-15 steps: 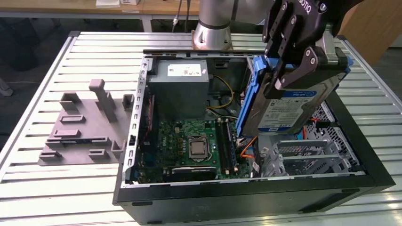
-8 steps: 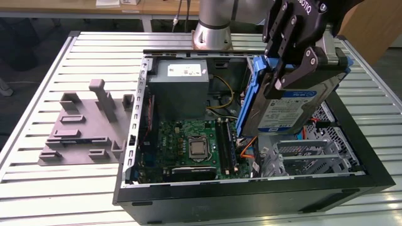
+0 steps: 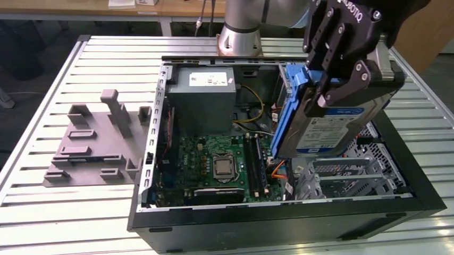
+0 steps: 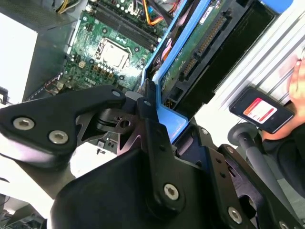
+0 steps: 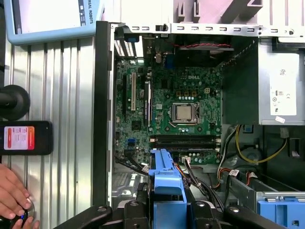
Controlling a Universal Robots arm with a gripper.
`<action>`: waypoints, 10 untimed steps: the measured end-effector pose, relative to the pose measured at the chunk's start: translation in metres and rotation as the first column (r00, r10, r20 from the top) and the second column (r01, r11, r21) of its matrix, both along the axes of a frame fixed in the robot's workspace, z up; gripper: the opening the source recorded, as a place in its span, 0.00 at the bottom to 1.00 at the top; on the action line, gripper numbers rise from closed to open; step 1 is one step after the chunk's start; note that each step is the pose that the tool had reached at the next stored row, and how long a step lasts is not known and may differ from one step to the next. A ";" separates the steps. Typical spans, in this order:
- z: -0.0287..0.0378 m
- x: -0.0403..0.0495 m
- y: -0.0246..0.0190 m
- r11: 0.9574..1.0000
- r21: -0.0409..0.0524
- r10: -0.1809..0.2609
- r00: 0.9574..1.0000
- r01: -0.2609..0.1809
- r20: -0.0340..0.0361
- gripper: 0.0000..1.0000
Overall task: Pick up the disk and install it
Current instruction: 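Insert the disk into the insertion slot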
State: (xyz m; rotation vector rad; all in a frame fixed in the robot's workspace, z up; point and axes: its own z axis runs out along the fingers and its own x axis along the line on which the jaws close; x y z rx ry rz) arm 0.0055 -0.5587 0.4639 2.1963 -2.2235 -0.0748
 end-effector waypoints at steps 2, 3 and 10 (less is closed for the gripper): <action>-0.0006 0.0063 -0.0006 1.000 0.000 0.000 1.000 0.000 0.000 0.36; -0.0012 0.0087 -0.0009 1.000 0.000 0.000 1.000 0.000 0.000 0.36; -0.0095 0.0199 -0.0103 1.000 0.000 0.000 1.000 0.000 0.000 0.36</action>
